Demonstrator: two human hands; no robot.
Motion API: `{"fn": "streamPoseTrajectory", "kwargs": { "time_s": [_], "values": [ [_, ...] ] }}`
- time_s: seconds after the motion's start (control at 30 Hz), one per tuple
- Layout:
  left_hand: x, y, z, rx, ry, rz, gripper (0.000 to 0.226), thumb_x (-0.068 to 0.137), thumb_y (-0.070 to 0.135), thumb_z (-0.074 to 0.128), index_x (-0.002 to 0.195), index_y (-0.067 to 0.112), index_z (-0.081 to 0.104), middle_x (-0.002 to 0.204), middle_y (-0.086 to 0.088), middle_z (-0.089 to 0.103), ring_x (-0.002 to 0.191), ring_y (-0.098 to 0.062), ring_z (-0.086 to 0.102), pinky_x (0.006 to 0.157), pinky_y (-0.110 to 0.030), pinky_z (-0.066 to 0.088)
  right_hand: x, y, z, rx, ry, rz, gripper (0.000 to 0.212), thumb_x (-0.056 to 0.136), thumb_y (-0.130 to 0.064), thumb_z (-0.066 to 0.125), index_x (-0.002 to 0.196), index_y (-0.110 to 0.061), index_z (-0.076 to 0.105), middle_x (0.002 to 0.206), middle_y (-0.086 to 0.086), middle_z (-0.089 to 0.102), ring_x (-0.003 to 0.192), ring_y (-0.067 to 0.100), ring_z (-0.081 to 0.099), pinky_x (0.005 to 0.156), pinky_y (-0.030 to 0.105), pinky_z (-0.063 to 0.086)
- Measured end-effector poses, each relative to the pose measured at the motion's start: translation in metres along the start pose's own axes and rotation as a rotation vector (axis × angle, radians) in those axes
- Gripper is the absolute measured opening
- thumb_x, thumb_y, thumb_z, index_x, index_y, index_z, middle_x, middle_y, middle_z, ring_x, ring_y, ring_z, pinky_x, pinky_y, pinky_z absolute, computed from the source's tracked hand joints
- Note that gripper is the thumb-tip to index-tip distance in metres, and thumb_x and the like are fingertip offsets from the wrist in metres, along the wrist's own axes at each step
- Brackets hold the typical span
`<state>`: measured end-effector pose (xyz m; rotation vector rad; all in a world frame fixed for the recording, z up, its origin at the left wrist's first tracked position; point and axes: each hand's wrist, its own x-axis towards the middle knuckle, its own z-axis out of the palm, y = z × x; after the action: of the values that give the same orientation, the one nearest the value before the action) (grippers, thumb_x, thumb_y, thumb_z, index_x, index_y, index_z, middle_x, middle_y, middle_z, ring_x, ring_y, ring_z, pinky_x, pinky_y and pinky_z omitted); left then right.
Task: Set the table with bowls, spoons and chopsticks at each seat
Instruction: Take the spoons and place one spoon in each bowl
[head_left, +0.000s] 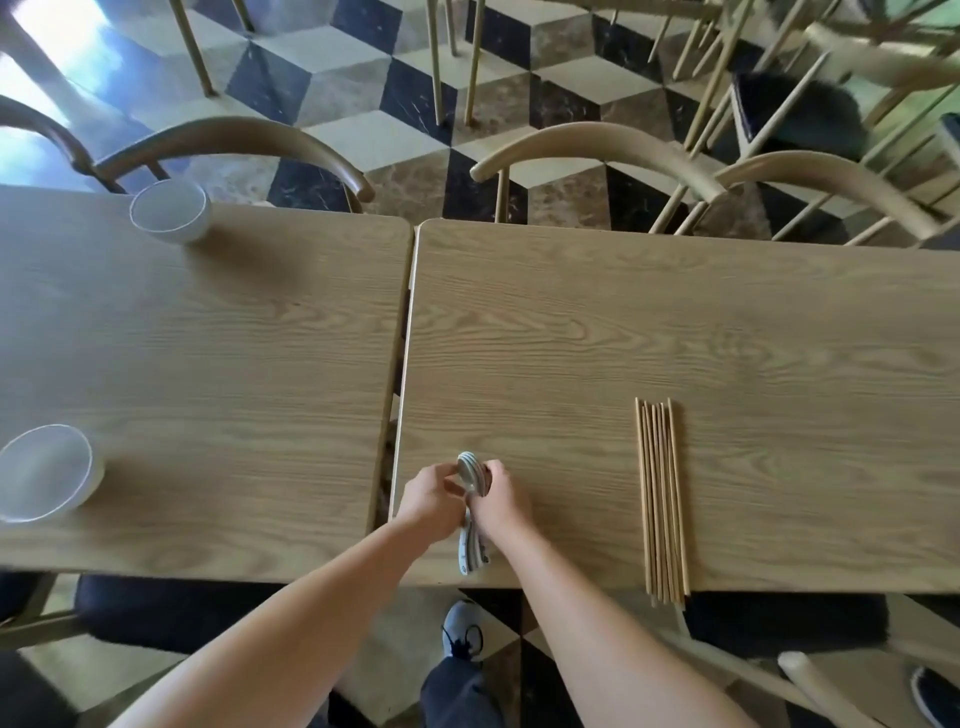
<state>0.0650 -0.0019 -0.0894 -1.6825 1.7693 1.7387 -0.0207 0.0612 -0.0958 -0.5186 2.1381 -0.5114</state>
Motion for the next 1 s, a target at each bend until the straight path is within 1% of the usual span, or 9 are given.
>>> {"fn": "streamPoseTrajectory", "kwargs": {
  "time_s": [0.13, 0.2, 0.27, 0.4, 0.5, 0.6, 0.7, 0.87, 1.0],
  "values": [
    [0.003, -0.003, -0.011, -0.274, -0.131, -0.055, 0.039, 0.085, -0.015, 0.059, 0.11, 0.013, 0.068, 0.088, -0.01, 0.069, 0.077, -0.025, 0.072, 0.077, -0.04, 0.063, 0.005, 0.001, -0.008, 0.121, -0.014, 0.078, 0.017, 0.087, -0.014, 0.054, 0.103, -0.019, 0.056, 0.1, 0.002, 0.066, 0.09, 0.024, 0.063, 0.071, 0.034, 0.054],
    [0.004, -0.003, -0.014, -0.299, -0.165, -0.072, 0.031, 0.085, 0.0, 0.066, 0.109, 0.019, 0.065, 0.091, -0.01, 0.071, 0.08, -0.023, 0.072, 0.083, -0.042, 0.061, 0.006, 0.0, -0.01, 0.235, -0.064, 0.124, 0.033, 0.087, -0.008, 0.053, 0.119, -0.013, 0.056, 0.108, 0.003, 0.064, 0.095, 0.024, 0.064, 0.077, 0.04, 0.058],
    [0.001, -0.003, -0.02, -0.294, -0.207, -0.099, 0.04, 0.076, 0.017, 0.073, 0.115, 0.018, 0.064, 0.103, -0.014, 0.074, 0.094, -0.028, 0.073, 0.092, -0.045, 0.058, 0.004, -0.005, -0.011, 0.361, -0.132, 0.157, 0.047, 0.089, -0.005, 0.054, 0.136, -0.012, 0.049, 0.116, 0.006, 0.063, 0.097, 0.022, 0.062, 0.063, 0.032, 0.055],
    [-0.01, -0.003, -0.034, -0.45, -0.286, -0.116, 0.026, 0.087, 0.004, 0.056, 0.111, 0.002, 0.067, 0.099, -0.023, 0.071, 0.092, -0.034, 0.072, 0.082, -0.041, 0.056, -0.001, -0.024, -0.01, 0.472, -0.207, 0.13, 0.04, 0.086, 0.0, 0.057, 0.123, -0.014, 0.056, 0.099, 0.008, 0.067, 0.082, 0.023, 0.066, 0.064, 0.036, 0.056],
    [-0.028, -0.007, -0.05, -0.541, -0.331, -0.083, 0.024, 0.084, -0.003, 0.049, 0.102, 0.002, 0.064, 0.088, -0.021, 0.066, 0.078, -0.031, 0.066, 0.069, -0.037, 0.053, -0.015, -0.044, -0.002, 0.469, -0.274, 0.104, 0.036, 0.084, 0.003, 0.055, 0.116, -0.012, 0.056, 0.085, 0.013, 0.065, 0.062, 0.023, 0.06, 0.052, 0.035, 0.049],
    [-0.049, -0.015, -0.07, -0.633, -0.366, -0.043, 0.027, 0.087, -0.01, 0.045, 0.105, 0.001, 0.061, 0.091, -0.02, 0.066, 0.081, -0.029, 0.069, 0.075, -0.043, 0.057, -0.033, -0.068, 0.006, 0.401, -0.306, 0.034, 0.029, 0.088, 0.004, 0.054, 0.108, -0.016, 0.058, 0.089, 0.014, 0.065, 0.072, 0.027, 0.062, 0.066, 0.044, 0.058],
    [-0.077, -0.029, -0.1, -0.641, -0.356, -0.002, 0.029, 0.093, -0.014, 0.04, 0.109, -0.001, 0.061, 0.096, -0.02, 0.069, 0.083, -0.027, 0.071, 0.077, -0.044, 0.057, -0.062, -0.094, 0.014, 0.205, -0.304, -0.07, 0.023, 0.088, -0.003, 0.059, 0.102, -0.021, 0.062, 0.083, 0.009, 0.066, 0.058, 0.019, 0.058, 0.049, 0.029, 0.051],
    [-0.131, -0.074, -0.167, -0.656, -0.248, 0.097, 0.029, 0.086, 0.006, 0.073, 0.111, -0.007, 0.065, 0.112, -0.033, 0.067, 0.097, -0.039, 0.067, 0.102, -0.061, 0.047, -0.124, -0.142, 0.054, 0.133, -0.337, -0.163, 0.018, 0.094, -0.006, 0.056, 0.108, -0.004, 0.068, 0.059, 0.004, 0.052, 0.035, 0.01, 0.04, 0.035, 0.022, 0.031],
    [-0.175, -0.12, -0.212, -0.724, -0.165, 0.18, 0.011, 0.096, -0.004, 0.054, 0.095, -0.003, 0.066, 0.081, -0.016, 0.073, 0.073, -0.025, 0.072, 0.071, -0.041, 0.061, -0.187, -0.166, 0.107, 0.164, -0.353, -0.174, 0.013, 0.097, -0.011, 0.057, 0.099, -0.006, 0.069, 0.062, 0.005, 0.059, 0.041, 0.011, 0.051, 0.036, 0.02, 0.035]
  ]
}}
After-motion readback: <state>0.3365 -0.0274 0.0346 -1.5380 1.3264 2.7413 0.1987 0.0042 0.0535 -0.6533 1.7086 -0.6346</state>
